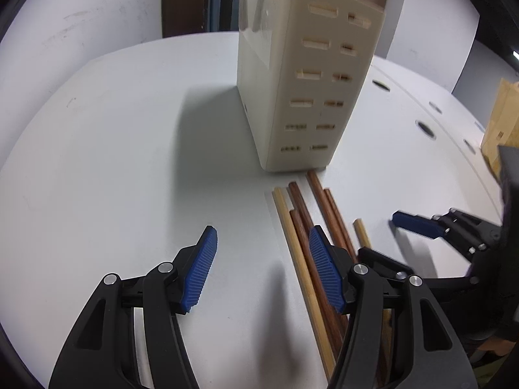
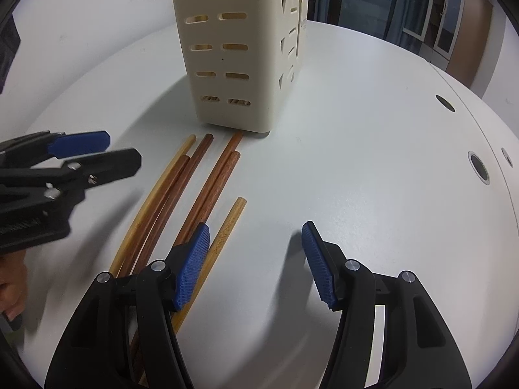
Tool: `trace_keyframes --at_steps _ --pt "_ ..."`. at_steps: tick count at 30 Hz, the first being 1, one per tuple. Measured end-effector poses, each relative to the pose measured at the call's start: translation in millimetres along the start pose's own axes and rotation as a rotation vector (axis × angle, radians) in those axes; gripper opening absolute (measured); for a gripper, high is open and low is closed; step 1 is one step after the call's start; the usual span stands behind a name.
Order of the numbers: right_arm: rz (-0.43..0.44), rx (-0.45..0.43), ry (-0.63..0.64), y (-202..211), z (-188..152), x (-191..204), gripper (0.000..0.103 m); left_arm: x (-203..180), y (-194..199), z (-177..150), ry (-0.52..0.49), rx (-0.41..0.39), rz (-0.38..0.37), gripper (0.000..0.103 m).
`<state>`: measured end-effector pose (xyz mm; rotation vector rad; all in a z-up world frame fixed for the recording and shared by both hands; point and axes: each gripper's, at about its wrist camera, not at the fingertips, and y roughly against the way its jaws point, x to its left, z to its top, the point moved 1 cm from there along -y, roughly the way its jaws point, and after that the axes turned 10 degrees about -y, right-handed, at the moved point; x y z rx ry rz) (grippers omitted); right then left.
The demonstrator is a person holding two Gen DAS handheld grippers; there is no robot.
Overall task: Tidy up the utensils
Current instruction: 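Close the left gripper on a light chopstick while the right gripper grasps another light chopstick, then lift both light chopsticks up over the cream holder with both grippers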
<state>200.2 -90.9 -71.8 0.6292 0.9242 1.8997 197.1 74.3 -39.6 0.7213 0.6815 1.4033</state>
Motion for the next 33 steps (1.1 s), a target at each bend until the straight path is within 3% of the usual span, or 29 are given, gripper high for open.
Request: trace_keyframes --at_steps 7,16,22,28,30,33 --pt "0.004 0.019 0.016 8.1 -5.7 -0.4 0.045 -4.8 -18.3 -5.6 -0.018 0.068 -0.005 0.059" --pt "0.015 0.061 0.045 18.4 -17.7 9.4 0.03 -5.2 -18.2 -4.9 -0.034 0.076 0.032 0.059" --pt "0.041 0.145 0.002 21.9 -14.9 7.2 0.018 3.2 -21.5 -5.9 -0.029 0.094 0.069 0.057" --pt "0.028 0.235 -0.021 20.1 -5.0 -2.0 0.013 3.6 -27.3 2.0 -0.048 0.109 0.063 0.038" --pt "0.023 0.24 -0.023 23.3 -6.2 -5.1 0.012 -2.6 -30.5 6.7 -0.084 0.121 0.057 0.024" --pt "0.03 0.233 -0.013 21.4 -3.0 -6.1 0.007 -4.7 -34.3 11.2 -0.107 0.134 0.053 0.011"
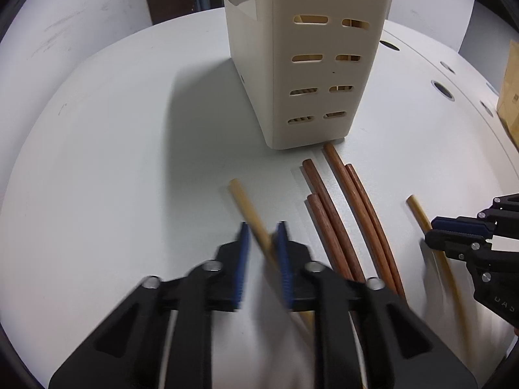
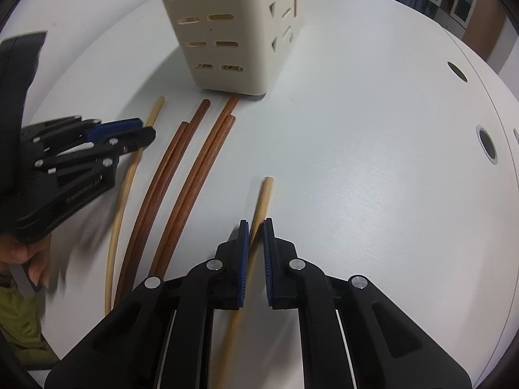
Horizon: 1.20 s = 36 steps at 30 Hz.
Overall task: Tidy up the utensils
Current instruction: 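Lift both light chopsticks up over the cream holder with both grippers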
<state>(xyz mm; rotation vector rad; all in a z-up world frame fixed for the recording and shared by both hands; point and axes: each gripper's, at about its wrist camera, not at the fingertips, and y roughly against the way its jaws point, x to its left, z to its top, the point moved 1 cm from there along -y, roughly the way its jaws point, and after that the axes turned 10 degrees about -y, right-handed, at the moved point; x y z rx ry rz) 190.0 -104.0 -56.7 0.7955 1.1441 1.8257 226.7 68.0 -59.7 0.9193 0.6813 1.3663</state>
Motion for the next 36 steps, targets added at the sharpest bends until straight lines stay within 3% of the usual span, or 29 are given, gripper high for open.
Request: trace_keyframes --at_steps 3,12,20,24,29,36 --pt "0.05 0.009 -0.021 0.3 -2.4 -1.5 0.007 0.1 -1.2 1.3 -0.001 -0.004 0.008 0.006" --pt "0.078 -0.066 -0.025 13.7 -15.0 -0.6 0.007 1.1 6.1 0.4 0.016 -0.025 0.006 0.006" --pt "0.206 -0.212 -0.057 60.2 -6.8 5.1 0.007 6.1 53.2 0.6 0.054 -0.188 -0.014 0.006" --pt "0.211 -0.299 -0.065 81.3 -2.2 7.8 0.007 0.7 73.3 1.8 0.065 -0.261 -0.019 0.006" --pt "0.259 -0.415 -0.083 115.0 7.2 0.0 0.007 -7.5 90.8 8.2 0.03 -0.32 0.039 0.006" --pt "0.279 -0.523 -0.063 144.7 21.5 4.2 0.007 -9.2 120.3 26.3 0.024 -0.428 0.043 0.006"
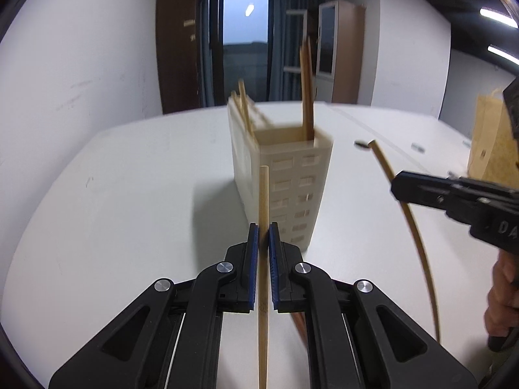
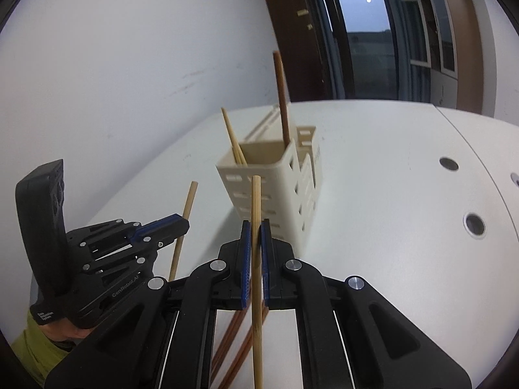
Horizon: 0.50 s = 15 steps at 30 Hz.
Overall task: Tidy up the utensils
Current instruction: 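Lift both light chopsticks up over the cream holder with both grippers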
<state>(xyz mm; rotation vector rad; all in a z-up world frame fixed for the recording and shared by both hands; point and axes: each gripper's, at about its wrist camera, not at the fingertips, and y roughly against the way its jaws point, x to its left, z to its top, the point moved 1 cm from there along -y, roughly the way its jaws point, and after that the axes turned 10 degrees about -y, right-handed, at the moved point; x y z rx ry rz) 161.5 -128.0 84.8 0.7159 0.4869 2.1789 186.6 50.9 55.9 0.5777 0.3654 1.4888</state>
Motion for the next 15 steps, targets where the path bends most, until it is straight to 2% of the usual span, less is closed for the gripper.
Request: trace_keyframes --at_steps 5,6,15 --pt "-0.027 -0.087 0.071 -5.1 11.6 11.9 0.007 6.0 18.8 20.4 0.011 -0.095 0.015 0.006" --pt "-0.023 -0.094 0.075 -8.8 26.2 8.0 0.007 6.6 17.0 25.5 0.012 -0.106 0.014 0.006" --pt "-0.025 -0.191 0.091 -4.2 56.7 24.6 0.007 10.9 35.7 51.9 0.038 -0.263 0.007 0.006"
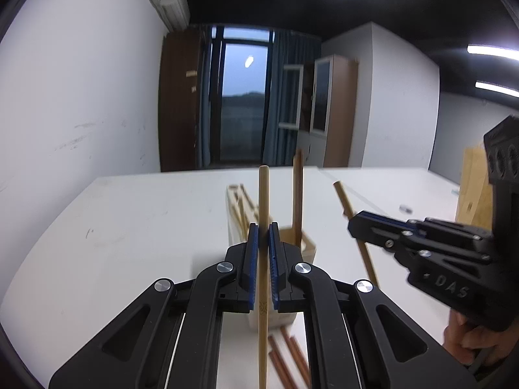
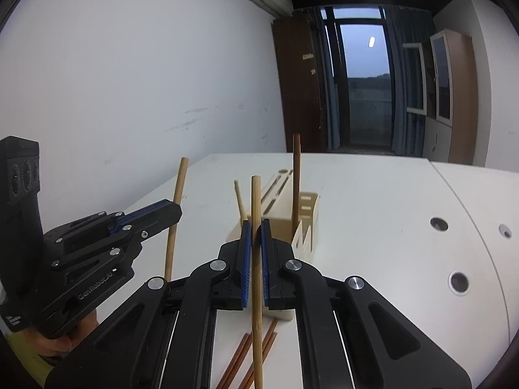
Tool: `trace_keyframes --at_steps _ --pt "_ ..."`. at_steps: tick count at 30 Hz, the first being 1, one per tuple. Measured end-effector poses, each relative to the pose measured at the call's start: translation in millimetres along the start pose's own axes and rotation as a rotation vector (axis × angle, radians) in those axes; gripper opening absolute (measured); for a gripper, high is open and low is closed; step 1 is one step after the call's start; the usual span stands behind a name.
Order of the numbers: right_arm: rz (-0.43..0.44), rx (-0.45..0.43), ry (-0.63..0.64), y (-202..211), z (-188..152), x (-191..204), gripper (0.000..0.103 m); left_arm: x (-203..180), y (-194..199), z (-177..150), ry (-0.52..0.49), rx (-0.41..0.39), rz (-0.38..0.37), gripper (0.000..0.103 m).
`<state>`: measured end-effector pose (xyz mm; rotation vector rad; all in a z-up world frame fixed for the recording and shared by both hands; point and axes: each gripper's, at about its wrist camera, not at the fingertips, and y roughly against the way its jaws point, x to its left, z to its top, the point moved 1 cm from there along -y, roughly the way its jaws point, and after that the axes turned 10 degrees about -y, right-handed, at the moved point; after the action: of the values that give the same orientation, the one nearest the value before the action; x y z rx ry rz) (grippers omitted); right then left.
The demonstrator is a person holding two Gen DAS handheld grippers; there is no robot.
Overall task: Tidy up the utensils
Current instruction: 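Lift both light chopsticks up over the cream holder with both grippers, then lower both light chopsticks into the holder slots with both grippers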
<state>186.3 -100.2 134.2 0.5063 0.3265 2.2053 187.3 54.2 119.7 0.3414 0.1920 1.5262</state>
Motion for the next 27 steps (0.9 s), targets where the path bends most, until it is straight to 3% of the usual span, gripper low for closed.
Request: trace_keyframes --at_steps 5,8,11,27 --pt "0.03 -0.057 -0.02 -0.9 11.2 -6.4 0.007 7.7 -5.0 3.5 0.04 -0.025 0.042 0.006" --pt "0.038 -0.08 0.023 -5.2 12.5 -5.0 0.007 11.8 -15.7 4.8 0.067 0.004 0.027 0.006" --pt "0.058 -0.11 0.028 -5.6 18.1 -8.7 0.007 11.8 -20.4 8.8 0.06 -0.016 0.02 0.006" --pt "0.173 -0.311 -0.008 -3.6 44.1 -26.0 0.007 3.1 1.9 27.4 0.041 -0.337 0.014 0.006"
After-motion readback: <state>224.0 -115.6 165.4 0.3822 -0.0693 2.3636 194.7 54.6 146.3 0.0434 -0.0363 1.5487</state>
